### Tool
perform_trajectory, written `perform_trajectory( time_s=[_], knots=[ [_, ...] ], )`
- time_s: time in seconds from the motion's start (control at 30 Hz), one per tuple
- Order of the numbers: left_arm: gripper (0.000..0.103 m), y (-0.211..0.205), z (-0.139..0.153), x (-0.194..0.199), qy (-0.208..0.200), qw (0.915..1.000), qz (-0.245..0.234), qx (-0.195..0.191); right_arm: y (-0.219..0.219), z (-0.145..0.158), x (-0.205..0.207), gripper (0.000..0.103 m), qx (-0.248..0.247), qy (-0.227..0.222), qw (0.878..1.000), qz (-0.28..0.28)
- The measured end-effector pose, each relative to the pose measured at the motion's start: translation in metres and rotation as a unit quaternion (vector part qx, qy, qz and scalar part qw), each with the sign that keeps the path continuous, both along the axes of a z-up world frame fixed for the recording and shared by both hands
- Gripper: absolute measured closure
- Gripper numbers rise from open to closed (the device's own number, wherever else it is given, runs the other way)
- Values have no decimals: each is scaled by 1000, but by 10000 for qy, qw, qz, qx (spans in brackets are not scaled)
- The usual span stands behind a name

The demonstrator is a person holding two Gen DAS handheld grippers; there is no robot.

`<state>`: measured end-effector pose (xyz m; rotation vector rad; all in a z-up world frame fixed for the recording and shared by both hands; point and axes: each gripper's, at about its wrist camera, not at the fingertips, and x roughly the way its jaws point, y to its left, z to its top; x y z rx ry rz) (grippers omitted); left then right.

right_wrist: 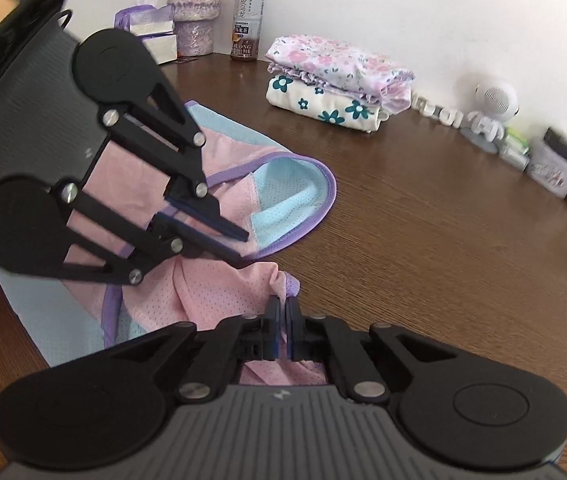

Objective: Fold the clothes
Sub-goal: 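Fold the held edge over with both grippers toward the garment's middle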

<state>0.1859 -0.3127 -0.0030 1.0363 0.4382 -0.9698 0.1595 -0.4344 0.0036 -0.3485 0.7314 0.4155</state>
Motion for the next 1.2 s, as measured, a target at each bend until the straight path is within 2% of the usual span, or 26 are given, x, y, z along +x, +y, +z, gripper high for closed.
perform_trajectory(
  time_s=[0.1,0.2,0.23,0.3,0.4,0.5,0.57,0.67,0.83,0.93,1.0,1.03,1.1,1.2],
  knots=[
    [90,0,2,3,-24,9999,128,-85,11,4,-18,101,-670,-602,9958,-156],
    [90,-5,0,6,-6,9997,242,-56,21,7,-34,101,-1039,-945,9899,-188],
    [98,-6,0,7,-32,9993,355,-67,25,6,-39,101,-1250,-1051,9864,-203],
    [100,-8,2,11,-21,9978,625,-209,26,2,-42,101,-1313,-971,9865,-159],
    [100,-6,10,21,110,9931,1043,-520,19,0,-39,101,-926,-509,9944,-83],
    [100,-2,11,25,168,9912,1181,-581,4,9,-33,93,-193,-310,9990,-248],
    [100,2,11,23,191,9909,1178,-618,-8,18,-27,71,294,-357,9980,-423],
    [100,7,10,18,234,9900,1175,-745,-18,25,-10,66,783,-333,9949,-538],
    [99,12,7,14,226,9903,1163,-728,-15,10,26,66,771,-23,9951,-621],
    [94,14,4,14,221,9904,1186,-674,-12,-1,38,66,819,231,9946,-598],
    [92,13,5,14,177,9905,1198,-645,-10,-3,36,76,825,299,9949,-508],
    [89,11,7,14,153,9906,1187,-664,-8,-4,34,103,801,319,9953,-449],
    [84,6,12,15,150,9904,1146,-763,-3,-2,24,103,593,173,9973,-396],
    [84,-6,20,18,190,9900,1066,-904,6,1,7,103,297,-36,9993,-231]
  ],
)
